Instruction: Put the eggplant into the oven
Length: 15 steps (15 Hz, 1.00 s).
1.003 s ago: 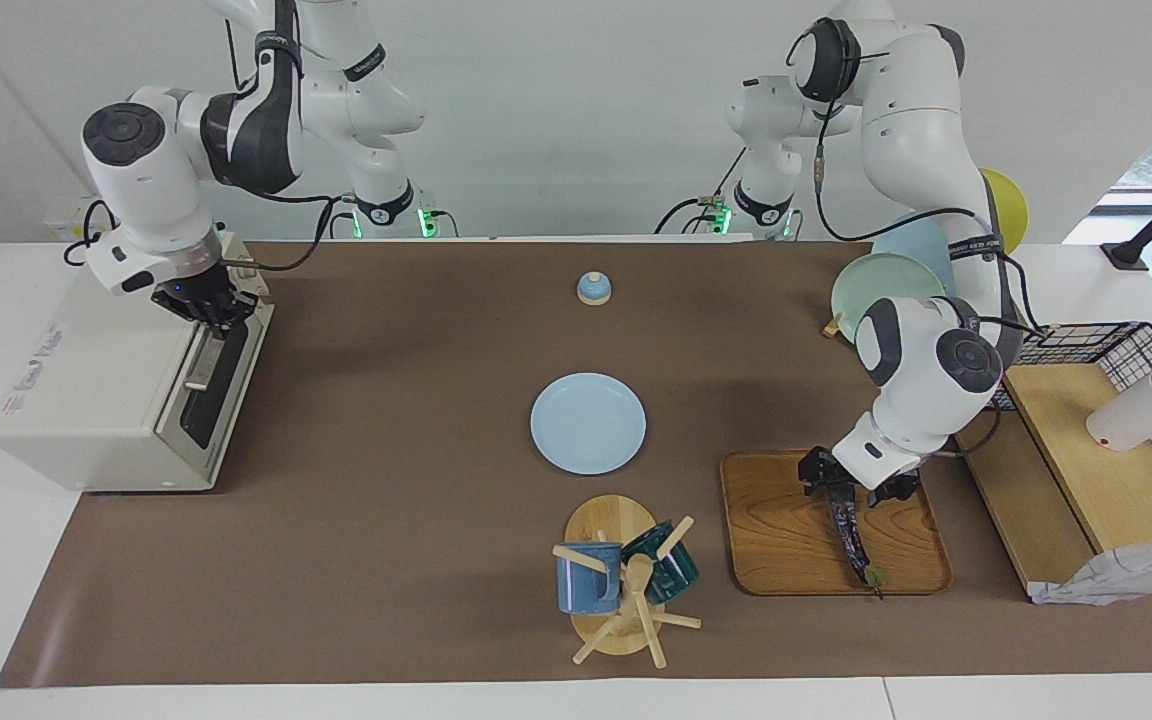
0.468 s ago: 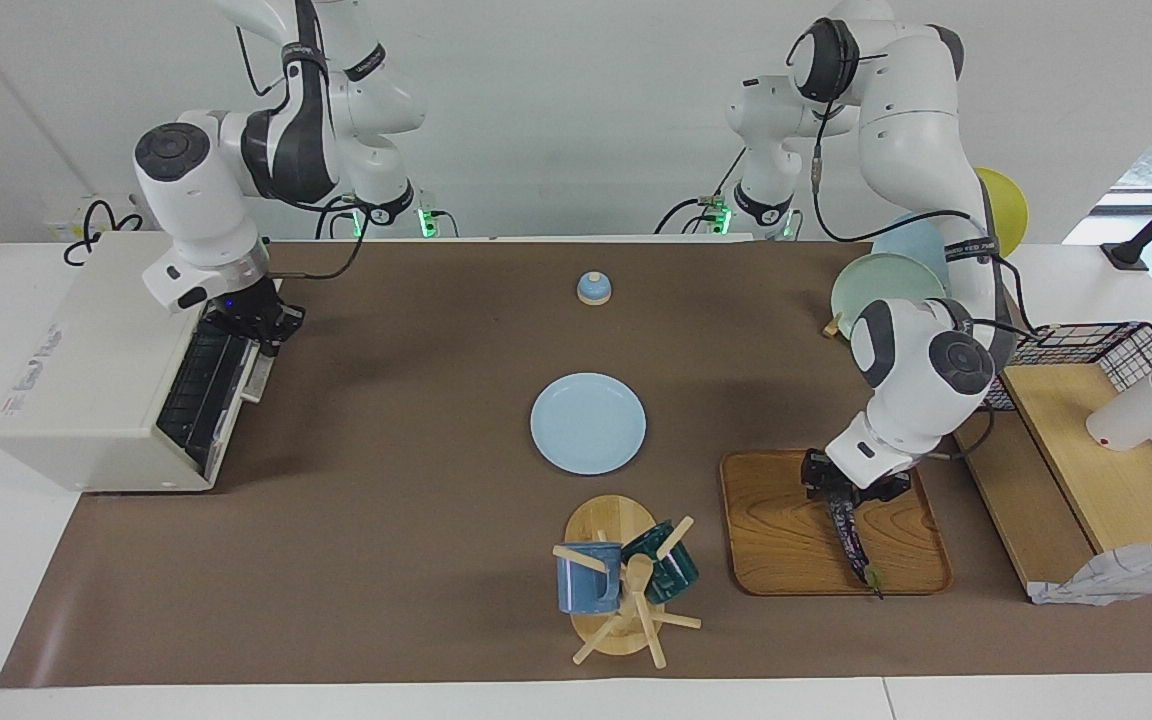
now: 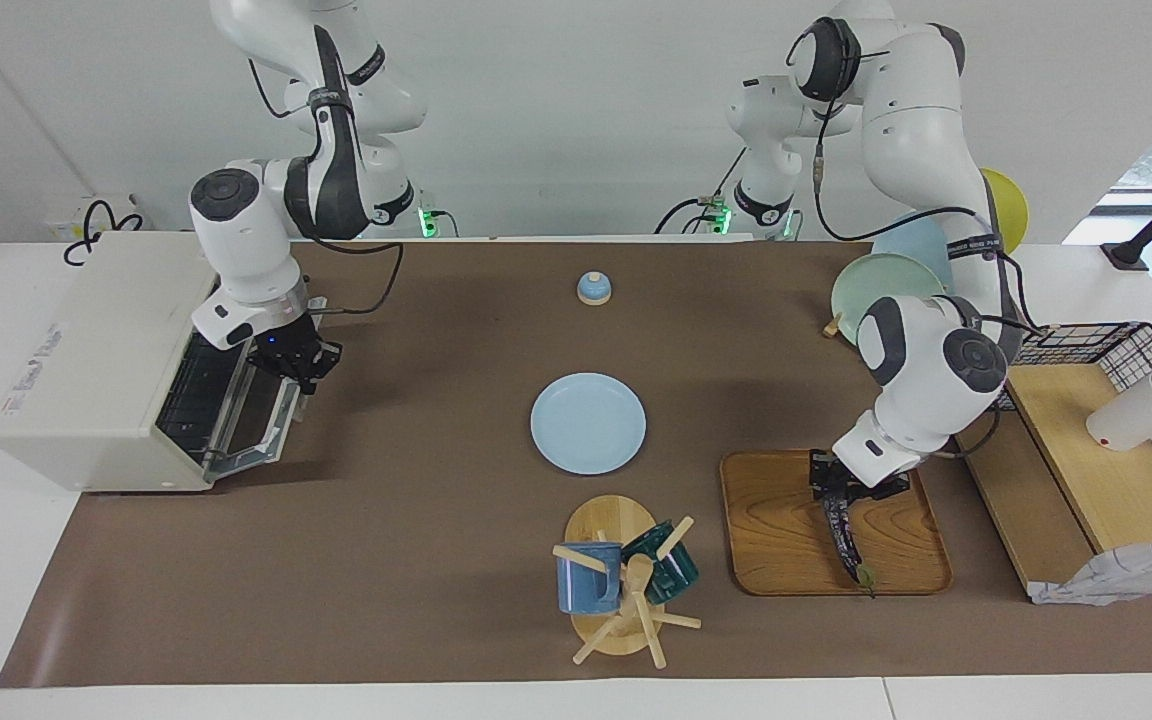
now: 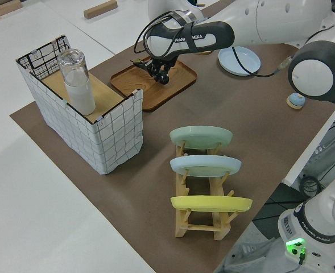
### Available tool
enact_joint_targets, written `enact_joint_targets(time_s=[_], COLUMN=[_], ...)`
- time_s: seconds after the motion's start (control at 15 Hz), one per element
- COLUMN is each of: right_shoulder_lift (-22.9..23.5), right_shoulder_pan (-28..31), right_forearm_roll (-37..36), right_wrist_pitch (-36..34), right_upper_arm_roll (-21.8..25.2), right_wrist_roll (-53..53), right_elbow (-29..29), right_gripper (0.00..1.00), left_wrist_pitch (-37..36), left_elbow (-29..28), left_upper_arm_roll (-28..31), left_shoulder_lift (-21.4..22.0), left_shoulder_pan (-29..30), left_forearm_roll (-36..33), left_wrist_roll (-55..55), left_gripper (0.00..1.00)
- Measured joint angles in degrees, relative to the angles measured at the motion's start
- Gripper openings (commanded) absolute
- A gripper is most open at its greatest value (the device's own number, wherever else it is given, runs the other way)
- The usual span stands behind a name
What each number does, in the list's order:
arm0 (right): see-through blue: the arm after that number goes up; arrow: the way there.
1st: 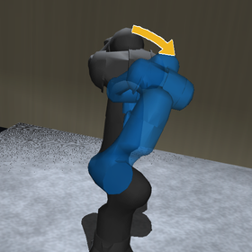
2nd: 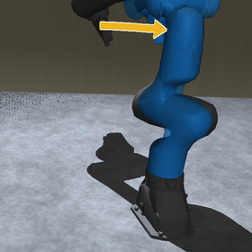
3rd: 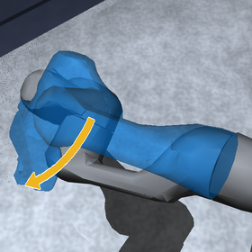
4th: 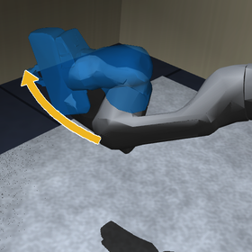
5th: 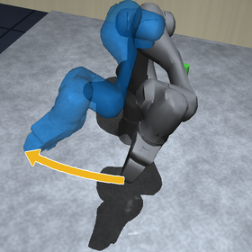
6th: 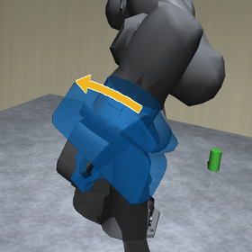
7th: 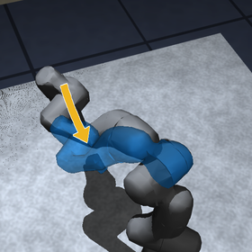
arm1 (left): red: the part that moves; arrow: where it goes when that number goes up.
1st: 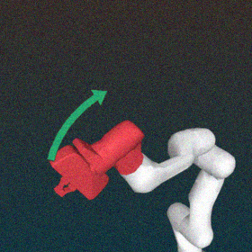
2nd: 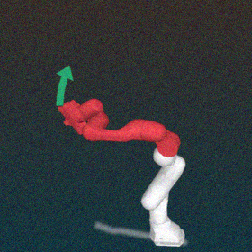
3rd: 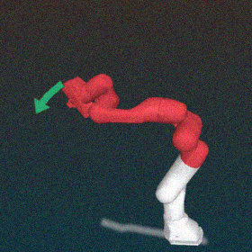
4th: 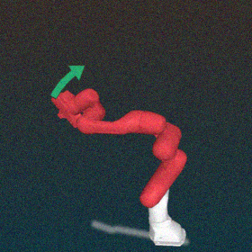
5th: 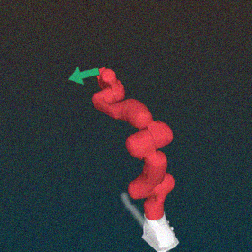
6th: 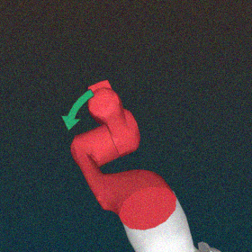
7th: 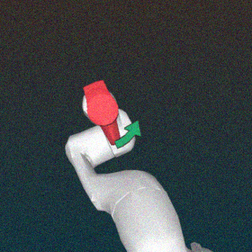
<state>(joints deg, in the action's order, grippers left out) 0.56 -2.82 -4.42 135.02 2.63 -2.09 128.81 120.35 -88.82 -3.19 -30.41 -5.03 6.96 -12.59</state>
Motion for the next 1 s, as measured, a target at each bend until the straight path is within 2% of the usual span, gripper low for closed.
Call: enact_joint_targets(time_s=[0.47,0.67,0.87,1.0], right_shoulder_lift=[5.06,6.13,6.41,6.9], right_shoulder_pan=[-0.41,-0.39,0.32,1.4], right_forearm_roll=[0.1,0.1,-0.35,-1.3], right_wrist_pitch=[6.24,7.06,8.31,9.32], right_upper_arm_roll=[-0.67,-0.82,-1.64,-3.39], right_wrist_roll=[-0.9,-1.1,-3.89,-7.26], right_elbow=[1.37,1.38,0.97,-0.48], right_gripper=[0.0,0.0,0.0,0.0], left_wrist_pitch=[-16.96,-18.96,-19.01,-16.33], left_elbow=[0.1,-0.91,-2.17,-6.07], left_upper_arm_roll=[-0.31,-0.46,-0.62,-0.74], left_shoulder_lift=[13.41,16.25,16.87,18.05], left_shoulder_pan=[-1.1,-5.15,-10.74,-16.13], left_forearm_roll=[3.0,3.25,3.36,3.41], left_wrist_roll=[7.4,12.48,17.29,20.87], left_gripper=[0.0,0.0,0.0,0.0])
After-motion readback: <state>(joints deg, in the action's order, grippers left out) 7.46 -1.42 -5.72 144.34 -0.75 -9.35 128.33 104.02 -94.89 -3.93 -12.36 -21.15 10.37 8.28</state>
